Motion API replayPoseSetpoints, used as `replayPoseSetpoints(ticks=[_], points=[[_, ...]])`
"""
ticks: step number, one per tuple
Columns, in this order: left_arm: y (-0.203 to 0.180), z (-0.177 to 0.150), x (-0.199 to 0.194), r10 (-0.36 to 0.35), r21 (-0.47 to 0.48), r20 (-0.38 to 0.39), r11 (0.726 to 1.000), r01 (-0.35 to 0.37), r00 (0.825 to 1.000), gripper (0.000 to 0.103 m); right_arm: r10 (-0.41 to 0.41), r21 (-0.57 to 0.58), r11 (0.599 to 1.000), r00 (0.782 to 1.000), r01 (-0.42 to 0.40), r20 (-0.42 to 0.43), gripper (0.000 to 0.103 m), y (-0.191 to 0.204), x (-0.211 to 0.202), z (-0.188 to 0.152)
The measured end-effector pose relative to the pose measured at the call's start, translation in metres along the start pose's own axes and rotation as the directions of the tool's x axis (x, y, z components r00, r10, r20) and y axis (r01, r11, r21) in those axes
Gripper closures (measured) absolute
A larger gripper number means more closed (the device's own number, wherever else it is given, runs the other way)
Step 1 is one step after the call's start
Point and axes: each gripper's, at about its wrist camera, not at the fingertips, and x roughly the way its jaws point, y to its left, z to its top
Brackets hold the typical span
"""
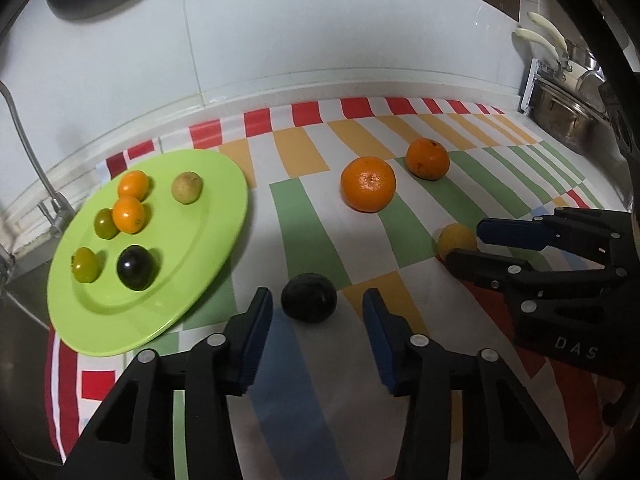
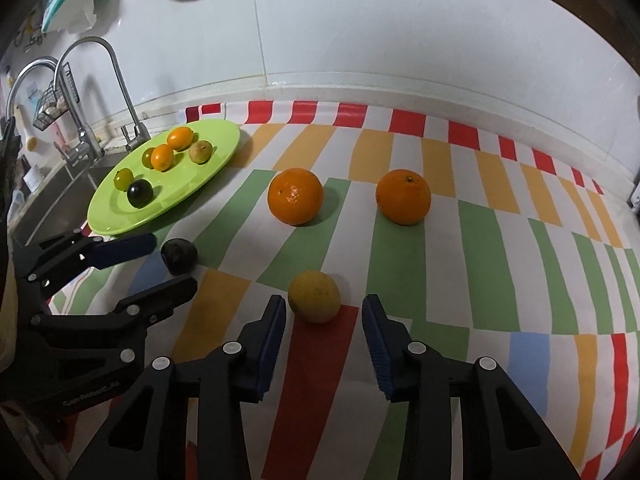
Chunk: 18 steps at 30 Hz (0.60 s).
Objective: Organize fruits
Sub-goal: 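Grasp the dark plum with the left tool while the right tool grasps the yellow fruit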
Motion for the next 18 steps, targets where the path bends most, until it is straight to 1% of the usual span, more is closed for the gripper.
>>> replayPoseSetpoints(ticks=[4,5,7,9,10,11,13,18], points=[[0.0001,0.0029,0.004,-0.006,0.0,-0.008,1.0,0.006,1.0,0.062,0.0,-0.006,1.0,1.0,0.0,0.002,0.062,0.0018,0.0022,0.0033],[0.0003,0.0039,0.0049,-0.005,-0.002,-0.01,1.0,0.005,1.0,0.063,0.001,-0.004,1.0,1.0,-0.001,0.003,0.065,0.0018,0.0021,0.004],[0.0015,0.0054,0.0069,-0.007,-0.01,-0.014,1.0,0.007,1.0,0.065,0.001,-0.001,1.0,1.0,-0.001,0.002,0.066,0.0015,0.0024,0.0048],[0.0022,0.0055,0.0087,-0.002,-0.015,-0.018,1.0,0.001,1.0,0.069,0.003,0.003,1.0,1.0,-0.003,-0.001,0.066,0.0012,0.0038,0.0053],[0.0028,0.0053,0.0092,-0.001,-0.018,-0.022,1.0,0.0,1.0,0.074,0.003,0.005,1.0,1.0,-0.003,-0.003,0.066,0.0012,0.0045,0.0056],[0.0037,0.0051,0.0095,-0.003,-0.022,-0.025,1.0,0.003,1.0,0.075,0.005,0.005,1.0,1.0,-0.005,-0.003,0.068,0.0011,0.0046,0.0056],[0.0055,0.0049,0.0088,-0.01,-0.033,-0.024,0.999,0.009,1.0,0.075,0.01,0.001,1.0,1.0,-0.01,-0.006,0.073,0.0024,0.0046,0.0063],[0.0049,0.0043,0.0002,-0.015,-0.044,-0.007,0.999,0.015,1.0,0.075,0.019,-0.005,1.0,1.0,-0.018,0.007,0.073,0.0062,-0.0013,0.0088]])
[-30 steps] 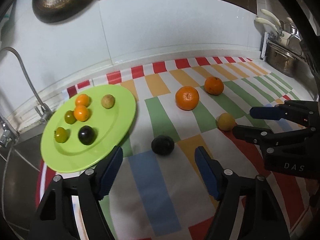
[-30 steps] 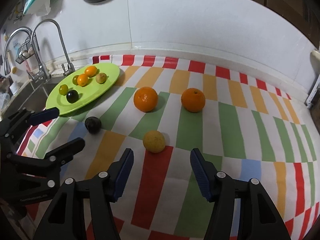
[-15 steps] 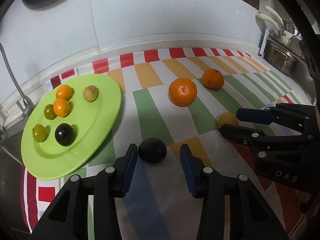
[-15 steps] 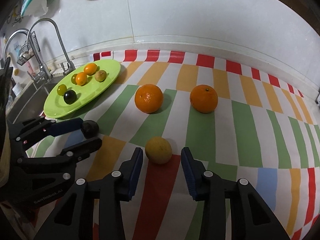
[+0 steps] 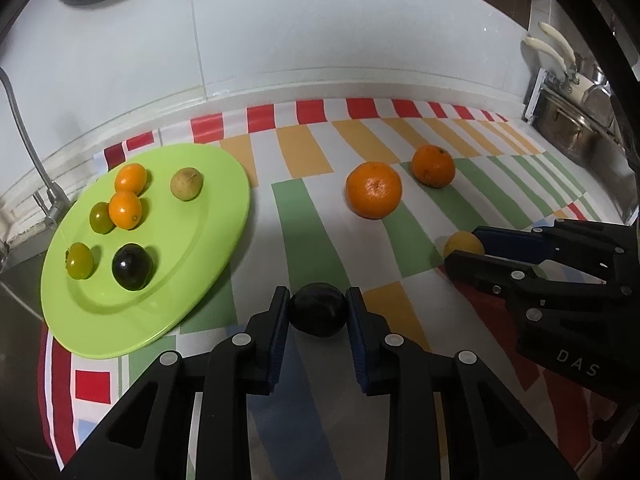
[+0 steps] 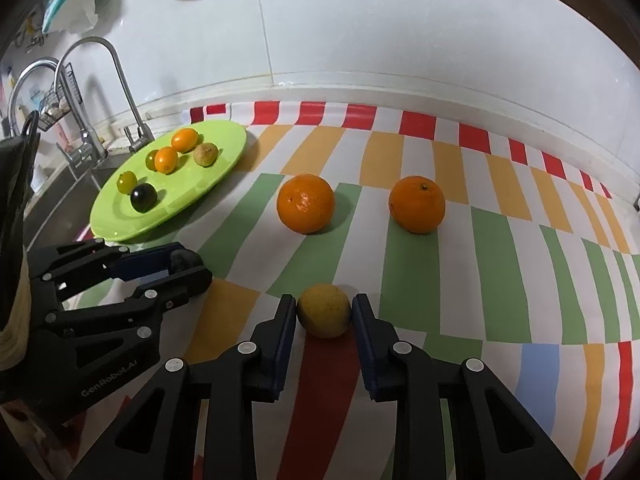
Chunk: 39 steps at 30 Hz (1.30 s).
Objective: Organize fruits
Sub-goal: 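Grasp the dark plum with the left tool while the right tool grasps the yellow fruit, then carry the plum and yellow fruit onto the green plate and open both tools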
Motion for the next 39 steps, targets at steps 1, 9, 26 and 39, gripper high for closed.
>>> replayPoseSetpoints(ticks=[1,9,26,39], points=[[0.0,0.0,-0.003,0.001,-0.002,0.006,1.0,-0.001,1.0,0.075,0.002,-0.001,1.0,1.0,-0.002,0.003,0.073,0.001,-0.002,0.001],[0.001,0.001,-0.035,0.018,-0.019,0.064,1.0,-0.017,0.998,0.075,0.017,-0.015,1.0,0.999,-0.016,0.048,0.073,0.011,-0.024,0.005],[0.009,-0.006,-0.097,0.086,-0.057,0.177,0.995,-0.077,0.981,0.075,0.068,-0.074,0.996,0.985,-0.057,0.161,0.073,0.041,-0.078,0.011],[0.025,-0.013,-0.132,0.152,-0.101,0.25,0.986,-0.131,0.956,0.075,0.113,-0.105,0.99,0.966,-0.091,0.233,0.073,0.066,-0.101,0.017]])
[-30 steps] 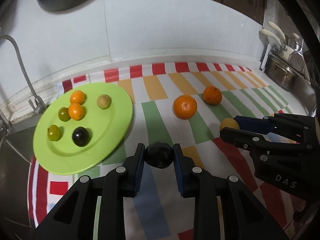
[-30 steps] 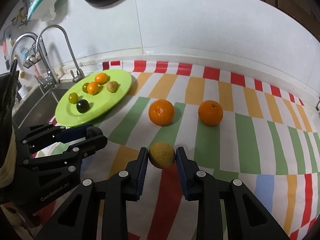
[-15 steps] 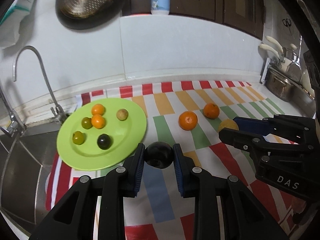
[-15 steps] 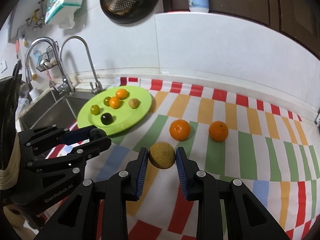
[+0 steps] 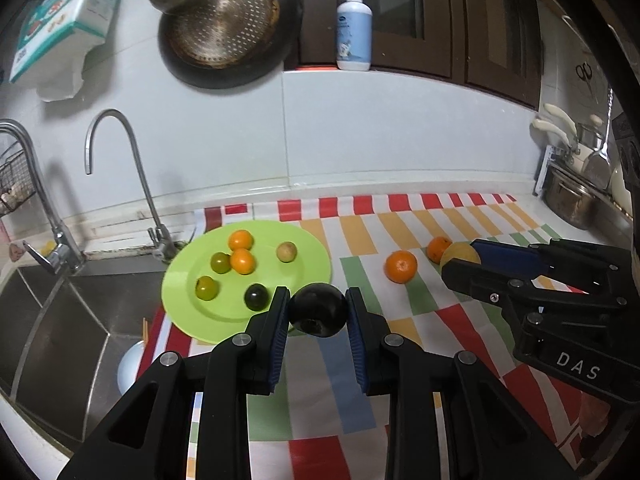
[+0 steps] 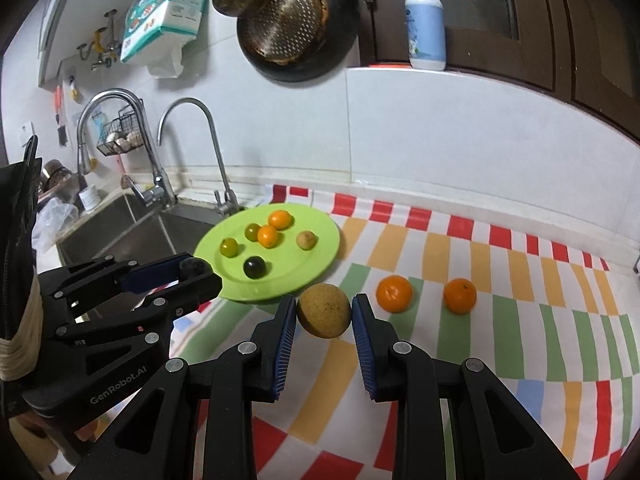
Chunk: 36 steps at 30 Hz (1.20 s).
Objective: Organize fruits
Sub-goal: 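Carry the plum and yellow fruit onto the green plate and open both tools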
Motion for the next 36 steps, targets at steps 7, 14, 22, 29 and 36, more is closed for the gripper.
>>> replayPoseSetpoints(ticks=[7,14,22,29,36], points=[[0.013,0.004,-0.008,0.022,-0.002,0.029,1.0,-0.022,0.999,0.075,0.019,-0.005,1.0,0.999,-0.019,0.037,0.073,0.012,0.0,0.012],[0.025,0.011,-0.01,0.039,0.004,0.049,0.999,-0.039,0.998,0.075,0.05,-0.006,0.999,0.998,-0.05,0.048,0.073,0.024,0.007,0.022],[0.038,0.018,-0.006,0.051,0.03,0.064,0.998,-0.053,0.997,0.075,0.056,-0.021,0.998,0.997,-0.055,0.058,0.073,0.037,0.022,0.035],[0.052,0.025,0.005,0.059,0.03,0.073,0.998,-0.062,0.996,0.075,0.046,-0.037,0.998,0.997,-0.044,0.06,0.073,0.046,0.036,0.047],[0.065,0.029,0.026,0.063,0.028,0.053,0.998,-0.065,0.997,0.075,0.041,-0.037,0.999,0.998,-0.039,0.037,0.073,0.051,0.059,0.058]])
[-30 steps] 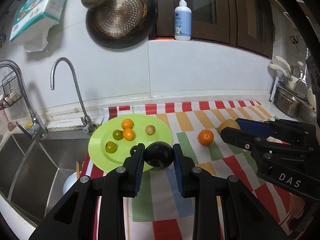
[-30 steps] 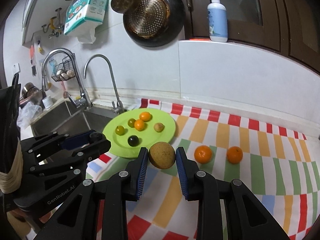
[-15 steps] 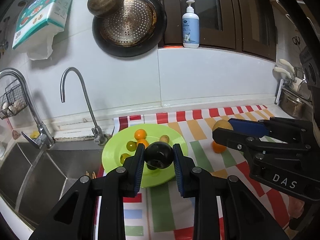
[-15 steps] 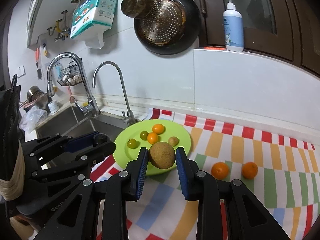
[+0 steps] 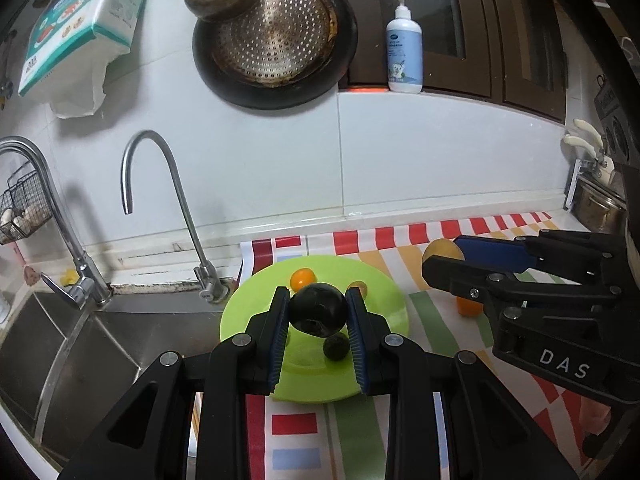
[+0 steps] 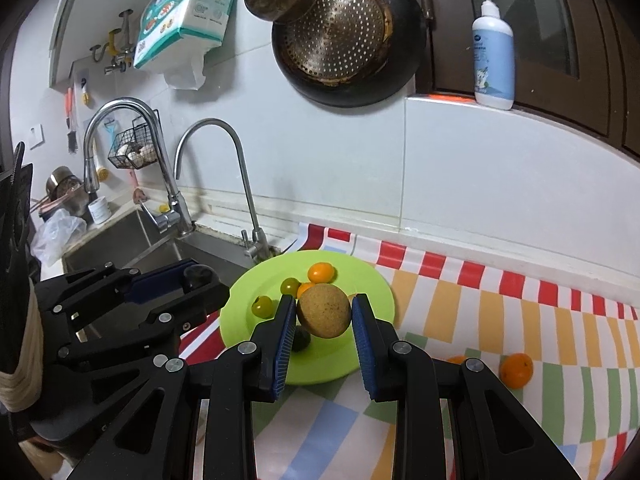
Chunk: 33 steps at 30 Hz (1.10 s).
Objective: Organize fruits
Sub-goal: 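Carry the plum and yellow fruit onto the green plate and open both tools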
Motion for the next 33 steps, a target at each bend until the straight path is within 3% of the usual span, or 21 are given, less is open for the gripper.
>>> replayPoseSetpoints(ticks=[12,33], points=[[0.014,-0.003,0.046,-0.001,0.002,-0.052,1.0,0.001,0.999,0.075,-0.005,0.006,1.0,0.999,0.005,-0.046,0.073,-0.003,0.042,0.008],[0.022,-0.018,0.11,-0.028,0.004,-0.167,1.0,0.029,0.986,0.075,0.026,0.022,1.0,0.984,-0.023,-0.177,0.073,-0.023,0.124,-0.011]])
